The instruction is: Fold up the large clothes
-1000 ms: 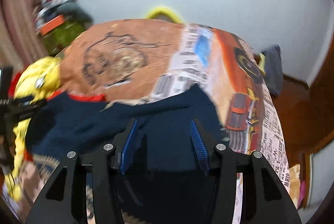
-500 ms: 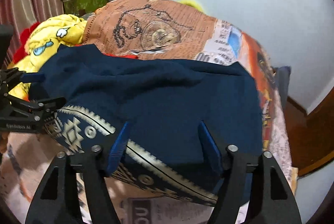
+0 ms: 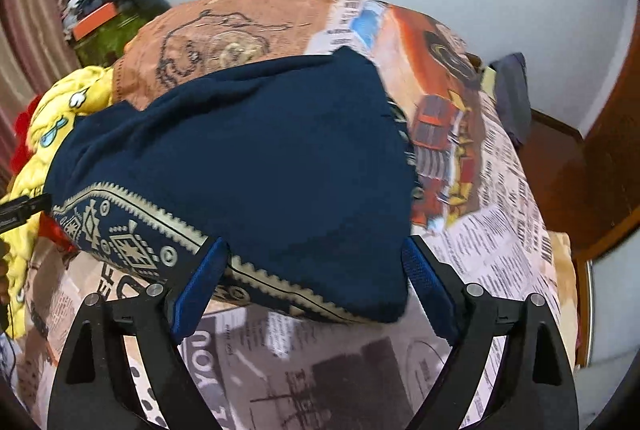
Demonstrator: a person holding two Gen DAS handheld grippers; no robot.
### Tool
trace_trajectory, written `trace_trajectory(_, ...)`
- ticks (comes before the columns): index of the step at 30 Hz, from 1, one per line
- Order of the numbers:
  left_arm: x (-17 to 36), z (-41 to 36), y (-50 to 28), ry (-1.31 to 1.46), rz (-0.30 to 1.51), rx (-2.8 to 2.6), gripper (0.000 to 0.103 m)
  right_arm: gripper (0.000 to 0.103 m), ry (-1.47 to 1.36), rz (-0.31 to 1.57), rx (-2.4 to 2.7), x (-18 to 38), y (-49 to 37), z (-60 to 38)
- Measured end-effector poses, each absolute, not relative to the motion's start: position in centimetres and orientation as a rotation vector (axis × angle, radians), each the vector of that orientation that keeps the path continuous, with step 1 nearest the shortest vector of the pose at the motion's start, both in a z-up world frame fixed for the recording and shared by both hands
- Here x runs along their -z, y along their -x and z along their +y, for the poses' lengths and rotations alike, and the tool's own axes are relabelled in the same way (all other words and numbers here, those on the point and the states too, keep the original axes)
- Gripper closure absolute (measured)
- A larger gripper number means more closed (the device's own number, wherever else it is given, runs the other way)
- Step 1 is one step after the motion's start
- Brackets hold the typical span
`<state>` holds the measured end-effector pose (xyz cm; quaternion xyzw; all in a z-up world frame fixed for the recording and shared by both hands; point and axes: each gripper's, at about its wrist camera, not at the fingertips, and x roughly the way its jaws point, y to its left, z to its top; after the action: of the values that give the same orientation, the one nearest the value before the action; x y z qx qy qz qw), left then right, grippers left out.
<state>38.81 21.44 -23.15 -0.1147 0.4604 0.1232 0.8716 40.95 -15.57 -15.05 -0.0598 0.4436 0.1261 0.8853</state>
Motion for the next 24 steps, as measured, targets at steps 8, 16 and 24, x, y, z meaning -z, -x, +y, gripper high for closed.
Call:
trace_trajectory(8, 21.2, 23.2, -36.3, 0.384, 0.898, -0.245, 0.007, 0.016, 0.103, 0.889, -0.267, 13.2, -40.5, -15.5)
trace_trajectory(16, 23.3, 21.4, -37.6, 0.719, 0.933, 0.074, 0.007, 0.016, 0.062, 0.868, -0.327, 12.7, -41.5, -13.1)
trace_trajectory(24, 27.2, 21.8, -39.3, 1.02, 0.897, 0.222, 0.009, 0.01, 0.002, 0.969, -0.354, 17.1, -43.0, -13.3)
